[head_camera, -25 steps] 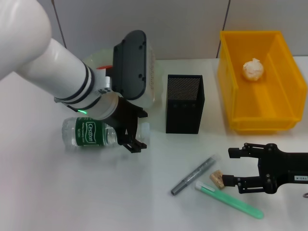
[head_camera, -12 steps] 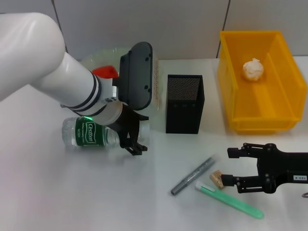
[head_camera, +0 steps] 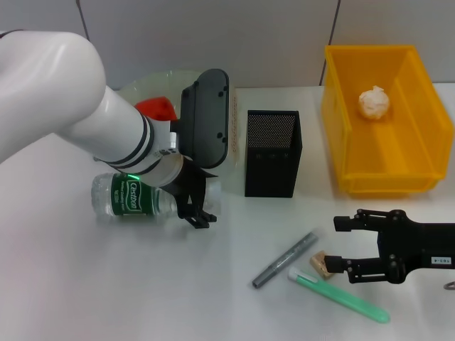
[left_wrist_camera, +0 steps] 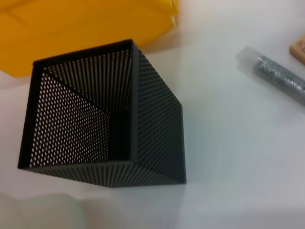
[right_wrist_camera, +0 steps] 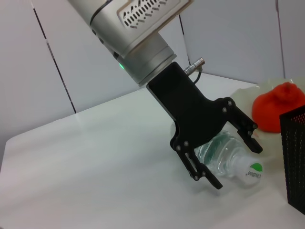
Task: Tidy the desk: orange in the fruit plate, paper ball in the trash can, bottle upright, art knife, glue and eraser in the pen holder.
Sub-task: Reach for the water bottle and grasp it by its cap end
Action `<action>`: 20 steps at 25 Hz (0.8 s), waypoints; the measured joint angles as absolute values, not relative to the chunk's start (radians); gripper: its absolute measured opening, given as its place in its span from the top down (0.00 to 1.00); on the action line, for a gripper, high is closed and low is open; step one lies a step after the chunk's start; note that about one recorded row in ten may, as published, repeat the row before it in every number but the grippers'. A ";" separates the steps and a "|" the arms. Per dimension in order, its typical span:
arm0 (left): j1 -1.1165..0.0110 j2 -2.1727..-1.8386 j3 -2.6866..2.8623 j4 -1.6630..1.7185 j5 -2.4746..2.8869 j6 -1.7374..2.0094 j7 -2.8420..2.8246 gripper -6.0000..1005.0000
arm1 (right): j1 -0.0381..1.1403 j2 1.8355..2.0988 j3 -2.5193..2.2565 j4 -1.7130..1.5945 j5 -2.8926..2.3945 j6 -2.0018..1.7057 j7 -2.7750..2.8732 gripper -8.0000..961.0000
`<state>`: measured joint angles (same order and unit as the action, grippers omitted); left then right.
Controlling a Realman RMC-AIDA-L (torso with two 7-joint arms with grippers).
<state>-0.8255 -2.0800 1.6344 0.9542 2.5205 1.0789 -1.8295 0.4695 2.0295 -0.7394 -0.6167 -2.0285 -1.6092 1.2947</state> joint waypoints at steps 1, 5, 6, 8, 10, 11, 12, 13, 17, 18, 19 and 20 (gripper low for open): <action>-0.825 -2.080 1.634 0.954 2.520 1.079 -1.830 0.21 | 0.470 2.030 -0.739 -0.617 -2.028 -1.609 1.295 0.15; -0.837 -2.080 1.639 0.929 2.535 1.067 -1.832 0.21 | 0.474 2.030 -0.735 -0.617 -2.028 -1.609 1.295 0.15; -0.837 -2.080 1.639 0.928 2.535 1.067 -1.833 0.22 | 0.474 2.030 -0.735 -0.617 -2.028 -1.609 1.295 0.15; -0.837 -2.080 1.639 0.927 2.536 1.067 -1.833 0.22 | 0.475 2.031 -0.732 -0.617 -2.027 -1.609 1.295 0.15; -0.839 -2.080 1.640 0.926 2.536 1.071 -1.834 0.22 | 0.475 2.031 -0.731 -0.617 -2.027 -1.609 1.295 0.15; -0.839 -2.080 1.640 0.926 2.536 1.073 -1.835 0.22 | 0.475 2.031 -0.730 -0.617 -2.026 -1.609 1.295 0.15; -0.839 -2.080 1.640 0.926 2.536 1.077 -1.836 0.22 | 0.475 2.031 -0.730 -0.617 -2.026 -1.609 1.295 0.15; -0.839 -2.080 1.640 0.927 2.537 1.081 -1.838 0.22 | 0.475 2.031 -0.730 -0.617 -2.026 -1.609 1.295 0.15; -0.839 -2.080 1.640 0.951 2.540 1.117 -1.853 0.22 | 0.478 2.031 -0.729 -0.617 -2.026 -1.609 1.295 0.15; -0.839 -2.080 1.640 0.960 2.540 1.124 -1.855 0.22 | 0.478 2.031 -0.729 -0.617 -2.026 -1.609 1.295 0.15; -0.835 -2.080 1.640 0.972 2.539 1.129 -1.857 0.22 | 0.478 2.031 -0.728 -0.617 -2.026 -1.609 1.295 0.15; -0.835 -2.080 1.640 0.972 2.539 1.129 -1.857 0.22 | 0.478 2.031 -0.727 -0.617 -2.026 -1.609 1.295 0.15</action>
<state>-0.8355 -2.0800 1.6398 0.9718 2.5392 1.1291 -1.8569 0.4784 2.0309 -0.7270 -0.6167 -2.0262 -1.6086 1.2946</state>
